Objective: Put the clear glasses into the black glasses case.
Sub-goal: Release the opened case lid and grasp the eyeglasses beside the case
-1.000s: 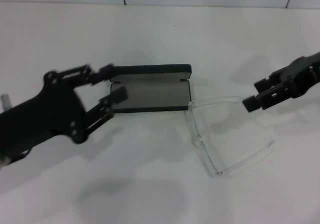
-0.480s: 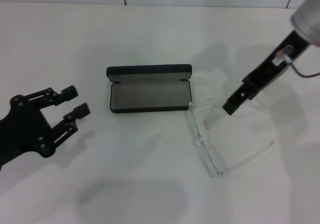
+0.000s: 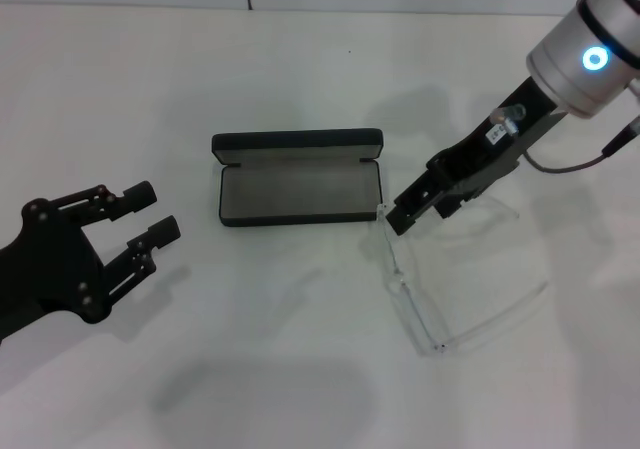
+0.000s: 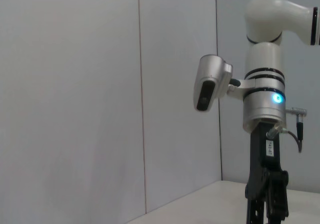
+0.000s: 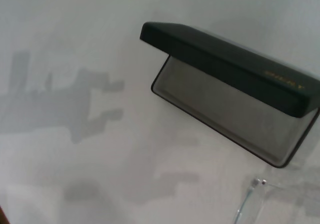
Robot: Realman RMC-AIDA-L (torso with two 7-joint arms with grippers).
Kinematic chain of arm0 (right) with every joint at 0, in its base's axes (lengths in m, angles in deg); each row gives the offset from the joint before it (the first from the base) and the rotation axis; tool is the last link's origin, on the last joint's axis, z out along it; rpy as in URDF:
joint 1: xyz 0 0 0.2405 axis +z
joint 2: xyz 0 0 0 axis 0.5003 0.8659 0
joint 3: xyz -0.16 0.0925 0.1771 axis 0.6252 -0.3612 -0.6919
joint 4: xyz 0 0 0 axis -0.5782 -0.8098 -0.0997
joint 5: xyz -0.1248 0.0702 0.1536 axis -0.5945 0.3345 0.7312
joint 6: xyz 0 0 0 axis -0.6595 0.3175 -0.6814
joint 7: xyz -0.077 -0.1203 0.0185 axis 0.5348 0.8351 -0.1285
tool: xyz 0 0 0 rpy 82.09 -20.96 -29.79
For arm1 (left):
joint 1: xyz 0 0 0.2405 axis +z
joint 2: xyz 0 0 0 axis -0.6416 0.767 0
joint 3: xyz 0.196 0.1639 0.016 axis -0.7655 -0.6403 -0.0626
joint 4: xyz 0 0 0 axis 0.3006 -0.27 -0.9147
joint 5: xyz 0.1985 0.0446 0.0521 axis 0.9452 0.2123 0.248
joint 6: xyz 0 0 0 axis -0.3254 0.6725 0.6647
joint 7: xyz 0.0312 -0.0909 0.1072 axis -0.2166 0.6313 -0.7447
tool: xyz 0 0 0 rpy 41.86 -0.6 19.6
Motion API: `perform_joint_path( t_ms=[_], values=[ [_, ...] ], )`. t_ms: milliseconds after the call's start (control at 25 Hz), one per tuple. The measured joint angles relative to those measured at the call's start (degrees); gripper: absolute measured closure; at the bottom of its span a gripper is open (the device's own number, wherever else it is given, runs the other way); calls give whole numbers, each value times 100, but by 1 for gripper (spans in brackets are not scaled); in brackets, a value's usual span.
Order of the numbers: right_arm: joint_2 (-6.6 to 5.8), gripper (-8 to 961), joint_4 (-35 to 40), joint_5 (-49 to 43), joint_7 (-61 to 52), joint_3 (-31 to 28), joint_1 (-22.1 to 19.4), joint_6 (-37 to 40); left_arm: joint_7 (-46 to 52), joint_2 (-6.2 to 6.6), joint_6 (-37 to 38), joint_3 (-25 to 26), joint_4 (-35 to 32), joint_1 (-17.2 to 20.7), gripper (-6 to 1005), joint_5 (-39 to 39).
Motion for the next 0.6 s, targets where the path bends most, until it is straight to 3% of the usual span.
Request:
perform_joint_path(
  t_ms=[320, 600],
  values=[
    [6, 213, -734, 15, -85, 309, 73, -562, -7, 16, -45, 5, 4, -157, 624, 16],
    [18, 225, -862, 742, 13, 1055, -259, -1184, -10, -2, -62, 7, 15, -253, 624, 140]
  ],
)
